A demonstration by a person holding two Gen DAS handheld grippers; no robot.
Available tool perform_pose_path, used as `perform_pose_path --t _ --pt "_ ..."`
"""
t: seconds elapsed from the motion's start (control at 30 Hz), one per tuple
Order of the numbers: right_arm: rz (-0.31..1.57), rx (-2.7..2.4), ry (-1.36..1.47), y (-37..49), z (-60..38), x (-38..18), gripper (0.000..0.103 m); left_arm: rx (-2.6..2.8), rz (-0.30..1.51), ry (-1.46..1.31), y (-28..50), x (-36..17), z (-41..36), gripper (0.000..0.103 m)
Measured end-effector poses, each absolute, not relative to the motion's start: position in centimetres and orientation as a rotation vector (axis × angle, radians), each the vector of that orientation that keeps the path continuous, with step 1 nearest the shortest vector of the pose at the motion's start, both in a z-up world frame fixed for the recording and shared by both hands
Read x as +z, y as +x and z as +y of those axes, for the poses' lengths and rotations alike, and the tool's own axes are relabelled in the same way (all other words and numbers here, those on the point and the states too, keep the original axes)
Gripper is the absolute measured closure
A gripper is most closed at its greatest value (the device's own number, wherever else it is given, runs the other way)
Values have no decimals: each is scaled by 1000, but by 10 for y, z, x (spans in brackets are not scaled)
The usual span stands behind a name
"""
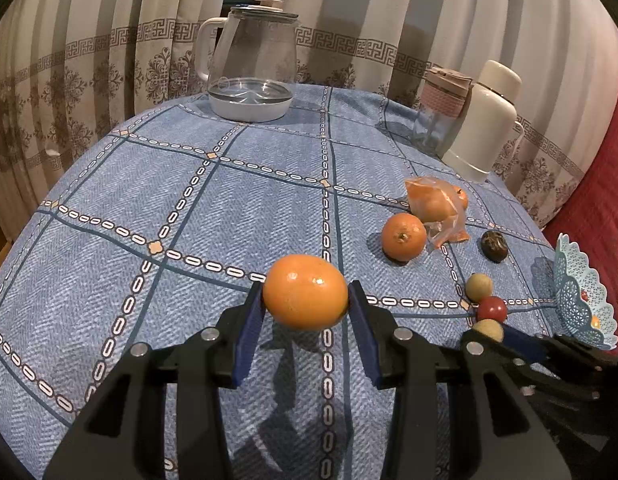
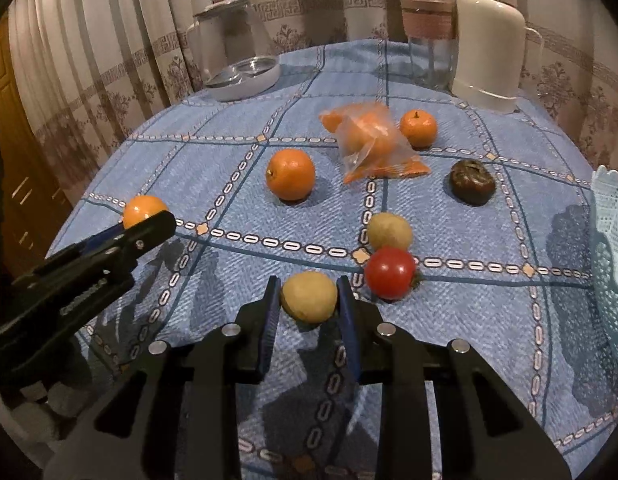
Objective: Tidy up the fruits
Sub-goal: 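Grasp the small beige round fruit with the right tool, then carry the beige fruit into the white basket and open the right tool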
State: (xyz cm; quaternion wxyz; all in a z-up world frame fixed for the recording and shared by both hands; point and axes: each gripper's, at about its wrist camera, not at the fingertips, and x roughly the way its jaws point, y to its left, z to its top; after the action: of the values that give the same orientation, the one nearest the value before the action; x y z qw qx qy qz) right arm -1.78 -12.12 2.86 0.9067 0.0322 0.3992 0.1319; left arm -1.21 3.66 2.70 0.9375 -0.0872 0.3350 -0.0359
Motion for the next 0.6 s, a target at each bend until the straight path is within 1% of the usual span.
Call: perform_pose_path --t 0.6 --pt "763 174 142 -38 -168 48 74 -80 671 -169 -15 29 34 60"
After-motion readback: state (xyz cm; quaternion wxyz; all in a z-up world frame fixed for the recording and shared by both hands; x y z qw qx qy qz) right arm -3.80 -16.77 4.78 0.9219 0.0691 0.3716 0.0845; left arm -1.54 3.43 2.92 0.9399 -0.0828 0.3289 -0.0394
